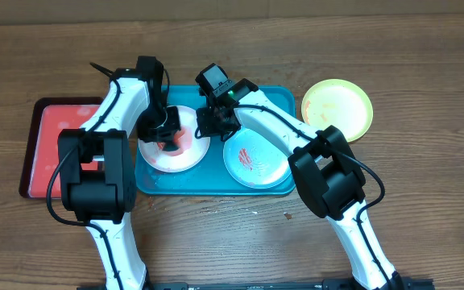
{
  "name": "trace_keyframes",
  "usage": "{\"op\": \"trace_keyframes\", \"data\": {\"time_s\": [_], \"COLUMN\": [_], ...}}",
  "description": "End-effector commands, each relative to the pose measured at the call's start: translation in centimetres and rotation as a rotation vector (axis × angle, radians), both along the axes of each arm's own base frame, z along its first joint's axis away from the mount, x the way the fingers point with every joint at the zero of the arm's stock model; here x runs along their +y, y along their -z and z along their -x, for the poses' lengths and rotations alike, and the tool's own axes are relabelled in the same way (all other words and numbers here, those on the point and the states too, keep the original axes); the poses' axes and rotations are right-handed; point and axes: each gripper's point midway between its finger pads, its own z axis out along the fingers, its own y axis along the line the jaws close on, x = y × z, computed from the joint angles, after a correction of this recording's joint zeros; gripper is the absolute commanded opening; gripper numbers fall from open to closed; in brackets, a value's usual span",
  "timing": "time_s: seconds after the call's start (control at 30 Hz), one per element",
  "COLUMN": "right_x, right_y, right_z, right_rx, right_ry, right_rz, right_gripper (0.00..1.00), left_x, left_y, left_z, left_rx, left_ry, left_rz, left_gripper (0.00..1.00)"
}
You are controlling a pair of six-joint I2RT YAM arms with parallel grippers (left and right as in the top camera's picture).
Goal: Clean dirty plates on tray and stack at the side
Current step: 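Bring the sponge in the left gripper onto the white plate, then scrub the white plate with the sponge while the right gripper holds it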
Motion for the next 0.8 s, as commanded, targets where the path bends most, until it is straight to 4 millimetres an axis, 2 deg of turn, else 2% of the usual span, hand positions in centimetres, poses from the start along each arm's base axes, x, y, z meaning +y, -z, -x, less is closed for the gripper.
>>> {"op": "trace_keyframes", "data": {"time_s": [0.0, 0.2, 0.27, 0.43, 0.5, 0.67, 0.77], "right_x": [-1.6, -1.7, -1.7, -1.6, -1.6, -1.6, -1.6], "right_y": [3.4, 3.4, 3.4, 3.4, 3.4, 3.4, 3.4], "right_z": [0.6, 0.6, 0.6, 0.6, 0.6, 0.5, 0.6], "right_rx": [0.045, 0.046, 0.045, 0.045, 0.045, 0.045, 0.045], "right_ry": [0.010, 0.011, 0.011, 0.011, 0.011, 0.011, 0.011], "right_rz": [0.082, 0.082, 0.082, 0.081, 0.081, 0.081, 0.081], "right_gripper": [0.04, 0.04, 0.04, 0.04, 0.04, 0.04, 0.04], "left_x": [6.2, 5.9, 4.0, -3.5, -4.8, -5.3, -3.4], "left_y": [-0.1, -2.3, -2.2, -1.4, -0.8, 0.7, 1.1], "left_z": [0.8, -1.2, -2.1, -3.5, -3.2, -1.4, -0.6], "left_rx": [0.043, -0.020, -0.046, -0.077, -0.071, -0.023, 0.005], "left_ry": [-0.043, -0.083, -0.109, -0.118, -0.110, -0.070, -0.056], "left_rz": [-0.306, -0.296, -0.189, 0.246, 0.303, 0.293, 0.198], "left_gripper": [0.04, 0.04, 0.04, 0.04, 0.04, 0.04, 0.04]}}
